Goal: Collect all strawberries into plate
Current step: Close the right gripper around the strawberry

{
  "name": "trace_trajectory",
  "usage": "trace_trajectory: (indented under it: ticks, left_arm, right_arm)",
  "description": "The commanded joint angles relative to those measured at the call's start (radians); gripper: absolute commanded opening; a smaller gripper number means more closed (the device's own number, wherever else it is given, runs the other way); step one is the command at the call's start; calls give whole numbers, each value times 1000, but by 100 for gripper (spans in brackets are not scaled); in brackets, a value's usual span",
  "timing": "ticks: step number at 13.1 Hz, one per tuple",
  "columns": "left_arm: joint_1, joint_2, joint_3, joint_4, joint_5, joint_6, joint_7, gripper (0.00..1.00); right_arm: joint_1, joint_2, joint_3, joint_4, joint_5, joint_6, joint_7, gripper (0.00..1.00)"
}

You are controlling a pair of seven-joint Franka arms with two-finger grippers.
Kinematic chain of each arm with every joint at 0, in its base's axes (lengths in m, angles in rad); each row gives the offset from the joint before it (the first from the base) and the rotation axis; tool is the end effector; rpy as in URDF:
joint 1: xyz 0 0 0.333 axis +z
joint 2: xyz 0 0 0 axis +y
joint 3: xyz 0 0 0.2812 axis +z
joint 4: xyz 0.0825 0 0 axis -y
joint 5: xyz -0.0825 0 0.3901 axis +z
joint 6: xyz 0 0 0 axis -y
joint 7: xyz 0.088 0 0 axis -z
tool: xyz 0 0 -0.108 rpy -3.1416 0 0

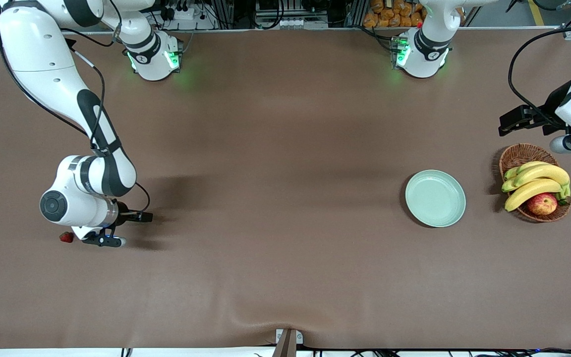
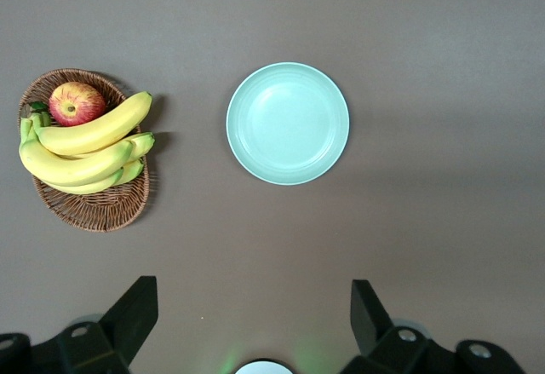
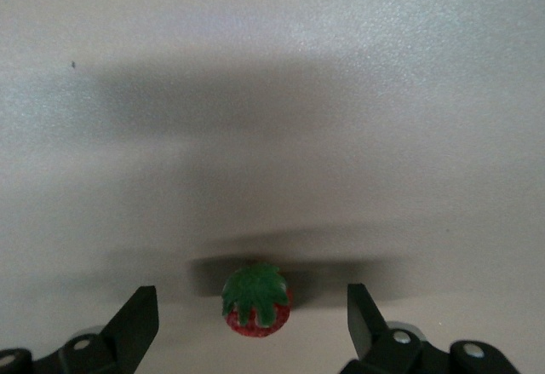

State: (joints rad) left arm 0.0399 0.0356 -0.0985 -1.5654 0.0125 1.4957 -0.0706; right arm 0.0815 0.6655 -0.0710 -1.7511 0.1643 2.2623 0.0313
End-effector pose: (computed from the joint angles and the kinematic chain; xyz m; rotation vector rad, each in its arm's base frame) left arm 0.5602 -0.0306 0.5652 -3.1215 -0.0190 0.1630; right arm 0.6297 0.0124 0.1467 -3.0567 0.1890 0.2335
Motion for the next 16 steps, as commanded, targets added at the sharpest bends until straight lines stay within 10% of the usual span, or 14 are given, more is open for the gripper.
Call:
trace_trajectory:
  ticks: [1,6,16]
  left_arm:
    - [1,-5,-1,-15,-16,15,-3,100]
    - [1,-3,-10,-22,-16,27,-3,100]
    - [-2,9,-26,-24,-16,40,-6,100]
  right_arm:
    - [0,12,2,21,15,-1,12,60]
    - [-6,22,2,21,17,14,12,21]
    - [9,-72,61,102,15,-144,7,17]
